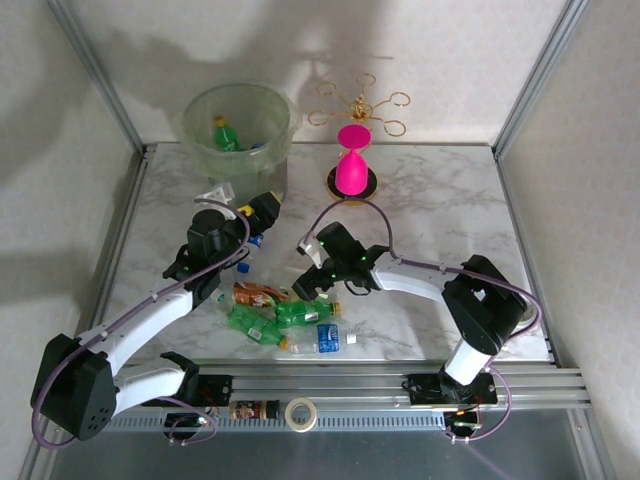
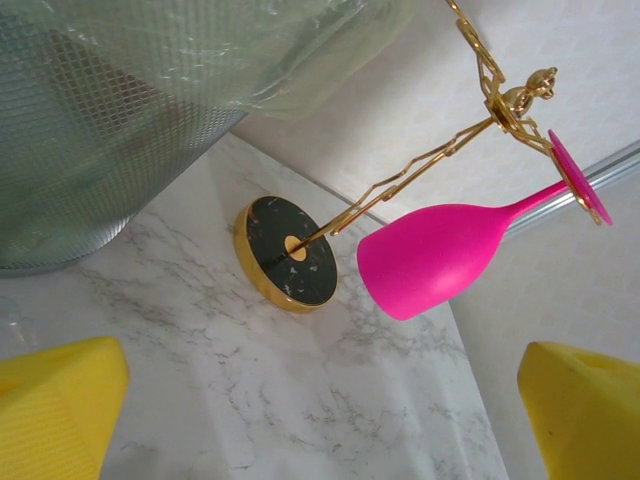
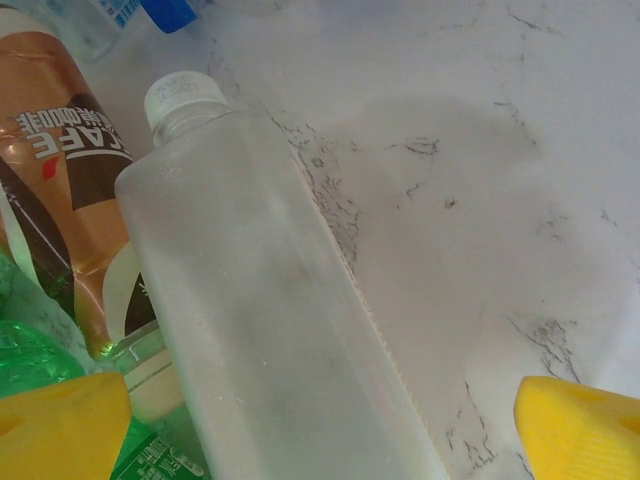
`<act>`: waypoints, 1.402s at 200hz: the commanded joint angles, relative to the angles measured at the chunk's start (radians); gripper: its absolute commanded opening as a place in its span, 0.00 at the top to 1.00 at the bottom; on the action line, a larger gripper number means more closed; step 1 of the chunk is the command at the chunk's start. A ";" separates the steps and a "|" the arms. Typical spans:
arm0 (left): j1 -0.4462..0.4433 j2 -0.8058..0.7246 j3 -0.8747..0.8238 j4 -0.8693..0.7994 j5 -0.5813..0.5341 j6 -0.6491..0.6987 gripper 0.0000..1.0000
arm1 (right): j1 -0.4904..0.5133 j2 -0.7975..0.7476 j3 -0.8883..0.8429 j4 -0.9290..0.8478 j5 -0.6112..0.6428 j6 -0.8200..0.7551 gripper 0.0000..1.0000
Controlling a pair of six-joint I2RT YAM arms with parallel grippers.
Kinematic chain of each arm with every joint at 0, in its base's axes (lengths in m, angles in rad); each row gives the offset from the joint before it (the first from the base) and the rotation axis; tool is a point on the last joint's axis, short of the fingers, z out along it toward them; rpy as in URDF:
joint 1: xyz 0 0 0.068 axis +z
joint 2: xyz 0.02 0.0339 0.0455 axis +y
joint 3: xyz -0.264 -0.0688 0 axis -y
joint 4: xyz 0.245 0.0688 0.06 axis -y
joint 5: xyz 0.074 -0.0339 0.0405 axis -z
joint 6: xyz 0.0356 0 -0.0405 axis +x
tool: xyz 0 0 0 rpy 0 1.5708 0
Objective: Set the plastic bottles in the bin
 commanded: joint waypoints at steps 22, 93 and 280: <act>-0.002 -0.014 -0.016 0.036 -0.024 -0.019 0.00 | -0.001 0.034 0.028 -0.030 0.005 -0.023 0.01; -0.002 -0.008 -0.030 0.042 -0.025 -0.034 0.00 | -0.003 0.039 -0.001 0.012 0.132 -0.009 0.01; -0.003 0.034 -0.056 0.091 0.032 -0.111 0.01 | -0.045 0.102 -0.048 0.118 0.133 0.008 0.25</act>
